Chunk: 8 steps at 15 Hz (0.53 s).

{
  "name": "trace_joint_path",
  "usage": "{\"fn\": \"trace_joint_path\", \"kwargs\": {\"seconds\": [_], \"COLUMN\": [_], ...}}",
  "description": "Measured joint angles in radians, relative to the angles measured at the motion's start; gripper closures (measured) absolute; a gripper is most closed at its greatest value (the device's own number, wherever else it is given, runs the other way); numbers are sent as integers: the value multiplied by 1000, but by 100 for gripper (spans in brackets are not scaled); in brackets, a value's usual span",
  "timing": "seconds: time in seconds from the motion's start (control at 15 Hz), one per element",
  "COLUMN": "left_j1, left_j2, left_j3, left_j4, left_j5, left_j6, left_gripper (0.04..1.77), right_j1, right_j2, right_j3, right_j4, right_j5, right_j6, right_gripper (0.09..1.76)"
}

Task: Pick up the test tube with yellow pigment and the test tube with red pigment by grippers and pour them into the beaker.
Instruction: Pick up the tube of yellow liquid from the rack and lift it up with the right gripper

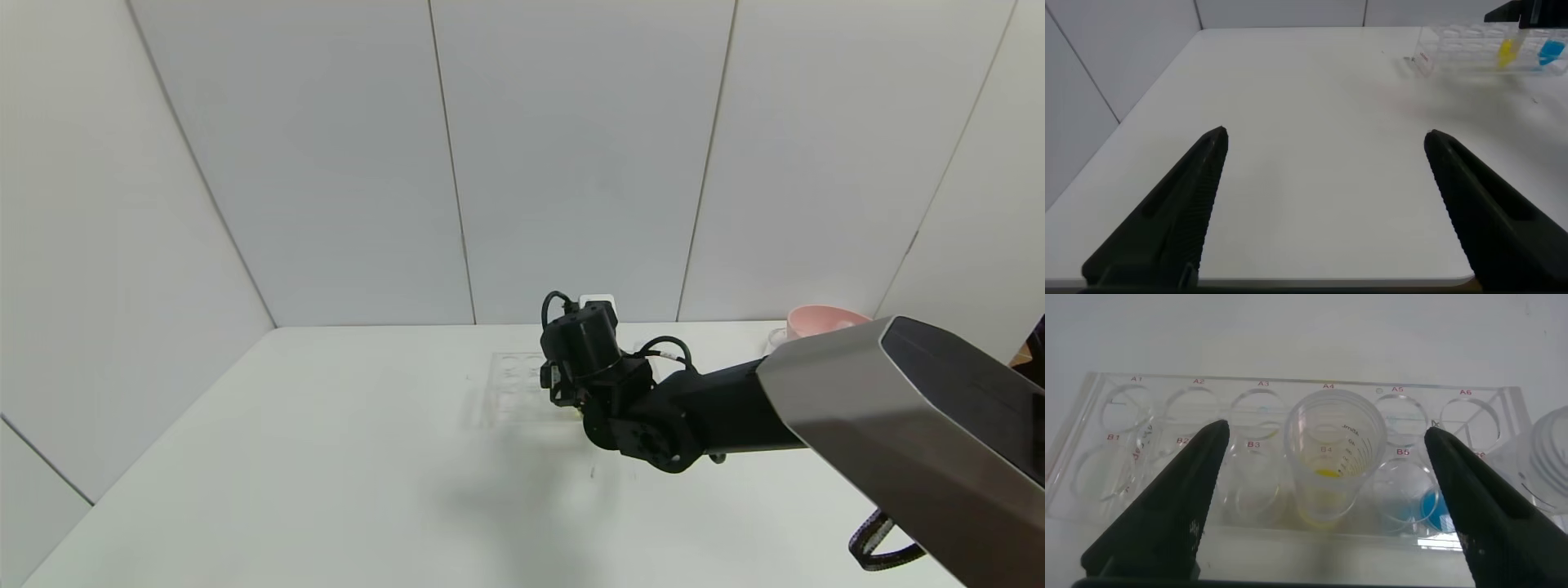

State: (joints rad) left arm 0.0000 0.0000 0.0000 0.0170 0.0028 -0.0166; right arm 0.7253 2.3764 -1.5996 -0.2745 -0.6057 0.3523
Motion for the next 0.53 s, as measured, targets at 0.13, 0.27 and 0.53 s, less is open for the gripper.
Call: {"fn": "trace_joint_path", "kwargs": {"seconds": [0.13, 0.27, 0.53], "left_j1": [0, 0, 0], "left_j2": [0, 0, 0], "left_j3": [0, 0, 0], "left_j4": [0, 0, 0], "left_j5": [0, 0, 0], "left_j6": [0, 0, 0], "left_gripper": [9, 9, 9], "right_j1": [0, 0, 1], "right_j2": [0, -4, -7], "right_j3": [2, 8, 10], "right_j4": [-1, 0, -1], "right_j5": [-1, 0, -1], "right_j6": [0, 1, 2], "right_gripper": [19, 55, 103]}}
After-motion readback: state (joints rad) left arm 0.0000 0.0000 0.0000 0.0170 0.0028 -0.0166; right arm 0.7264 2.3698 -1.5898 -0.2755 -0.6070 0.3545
